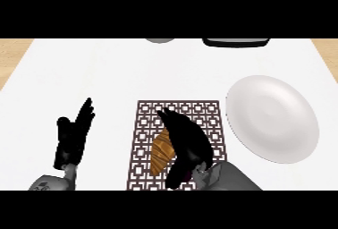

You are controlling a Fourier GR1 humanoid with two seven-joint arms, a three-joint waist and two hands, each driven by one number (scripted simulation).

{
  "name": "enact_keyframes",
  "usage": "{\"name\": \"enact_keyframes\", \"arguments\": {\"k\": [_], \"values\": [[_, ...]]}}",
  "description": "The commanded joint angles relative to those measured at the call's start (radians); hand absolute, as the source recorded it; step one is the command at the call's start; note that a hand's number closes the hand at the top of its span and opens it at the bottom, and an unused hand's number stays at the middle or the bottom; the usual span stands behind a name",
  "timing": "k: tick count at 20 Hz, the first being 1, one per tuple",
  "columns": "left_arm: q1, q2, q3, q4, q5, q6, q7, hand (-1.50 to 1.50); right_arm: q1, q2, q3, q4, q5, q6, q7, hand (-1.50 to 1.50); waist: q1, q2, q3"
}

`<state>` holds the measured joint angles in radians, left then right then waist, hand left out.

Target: Pick the croissant from the placemat and place it in the plate

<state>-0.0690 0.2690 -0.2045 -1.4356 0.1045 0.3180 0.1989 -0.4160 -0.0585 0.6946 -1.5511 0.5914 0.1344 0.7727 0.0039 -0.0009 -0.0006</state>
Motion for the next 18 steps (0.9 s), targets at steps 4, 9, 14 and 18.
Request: {"name": "enact_keyframes", "arguments": {"k": [4,9,14,18], "values": [[0.048,-0.031,0.031,-0.040,-0.028,-0.041,0.011,0.00,0.020,0.052,-0.088,0.085,0.054,0.073,-0.058,-1.50,0.000,0.000,0.001],[0.015,-0.043,0.064,-0.054,-0.048,-0.062,0.055,0.00,-0.010,0.058,-0.016,0.163,0.030,0.008,-0.067,-1.50,0.002,0.001,0.001],[0.027,-0.085,0.077,-0.013,-0.076,-0.074,0.010,0.00,-0.018,0.058,-0.010,0.131,-0.004,0.044,0.002,-1.50,0.001,0.001,0.001],[0.002,-0.088,0.099,-0.031,-0.102,-0.075,0.049,0.00,-0.018,0.058,-0.060,0.162,0.000,0.045,-0.062,-1.50,-0.001,0.001,0.001]]}}
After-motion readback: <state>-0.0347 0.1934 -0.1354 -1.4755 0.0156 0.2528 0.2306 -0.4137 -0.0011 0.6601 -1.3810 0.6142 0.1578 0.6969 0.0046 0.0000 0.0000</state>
